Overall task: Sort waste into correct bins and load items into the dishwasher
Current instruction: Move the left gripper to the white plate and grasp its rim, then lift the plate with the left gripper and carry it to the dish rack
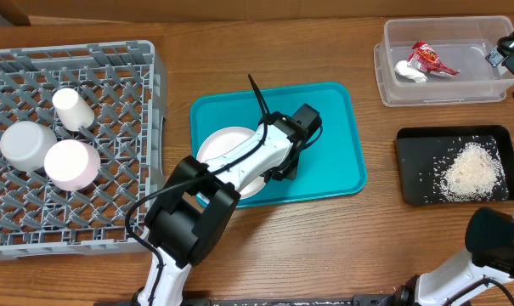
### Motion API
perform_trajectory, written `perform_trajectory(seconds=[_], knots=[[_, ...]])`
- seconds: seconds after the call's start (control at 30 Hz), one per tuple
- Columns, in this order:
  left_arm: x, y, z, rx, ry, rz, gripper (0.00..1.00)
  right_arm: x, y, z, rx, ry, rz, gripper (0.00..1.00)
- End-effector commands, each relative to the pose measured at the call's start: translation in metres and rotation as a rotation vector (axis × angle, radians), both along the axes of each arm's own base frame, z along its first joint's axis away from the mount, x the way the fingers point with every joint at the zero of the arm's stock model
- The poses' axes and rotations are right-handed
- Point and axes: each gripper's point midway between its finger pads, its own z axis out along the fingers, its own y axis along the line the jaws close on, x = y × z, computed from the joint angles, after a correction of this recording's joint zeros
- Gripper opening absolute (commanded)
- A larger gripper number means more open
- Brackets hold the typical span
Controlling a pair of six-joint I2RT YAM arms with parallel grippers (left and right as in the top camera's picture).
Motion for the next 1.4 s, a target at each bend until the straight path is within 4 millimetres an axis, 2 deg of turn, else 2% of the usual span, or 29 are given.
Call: perform_trajectory(seconds=[0.0, 0.1, 0.2, 0.37, 0.53, 0.63, 0.7, 0.77, 0.83, 0.9, 1.07, 1.23, 1.37], knots=[[-0.002, 0.012, -0.009, 0.052, 0.0, 0.009, 0.04, 0.0, 0.0, 0.005, -0.011, -0.014, 0.006, 1.0], [0.003, 0.012, 0.003, 0.051, 0.0, 0.016, 0.04, 0.0, 0.0, 0.005, -0.011, -0.014, 0.006, 1.0], [0.018, 0.009, 0.034, 0.034, -0.016, 0.036, 0.04, 0.0, 0.0, 0.005, -0.011, -0.014, 0.006, 1.0], [0.062, 0.02, 0.122, -0.045, -0.094, 0.092, 0.04, 0.0, 0.0, 0.005, -0.011, -0.014, 0.006, 1.0], [0.103, 0.04, 0.217, -0.301, -0.191, 0.082, 0.04, 0.0, 0.0, 0.005, -0.011, -0.014, 0.006, 1.0], [0.119, 0.062, 0.263, -0.49, -0.248, 0.081, 0.04, 0.0, 0.0, 0.005, -0.011, -0.014, 0.006, 1.0], [0.13, 0.084, 0.282, -0.606, -0.268, 0.123, 0.04, 0.0, 0.0, 0.005, -0.011, -0.014, 0.006, 1.0], [0.136, 0.103, 0.293, -0.743, -0.26, 0.14, 0.04, 0.0, 0.0, 0.005, -0.011, -0.014, 0.006, 1.0], [0.143, 0.118, 0.303, -0.918, -0.251, 0.079, 0.04, 0.0, 0.0, 0.005, -0.011, -0.014, 0.006, 1.0], [0.148, 0.136, 0.304, -1.031, -0.244, 0.066, 0.04, 0.0, 0.0, 0.005, -0.011, -0.014, 0.006, 1.0], [0.167, 0.183, 0.279, -1.127, -0.222, 0.16, 0.04, 0.0, 0.0, 0.005, -0.011, -0.014, 0.006, 1.0], [0.176, 0.201, 0.256, -1.258, -0.167, 0.194, 0.04, 0.0, 0.0, 0.005, -0.011, -0.014, 0.006, 1.0], [0.177, 0.219, 0.226, -1.237, -0.115, 0.261, 0.04, 0.0, 0.0, 0.005, -0.011, -0.014, 0.006, 1.0]])
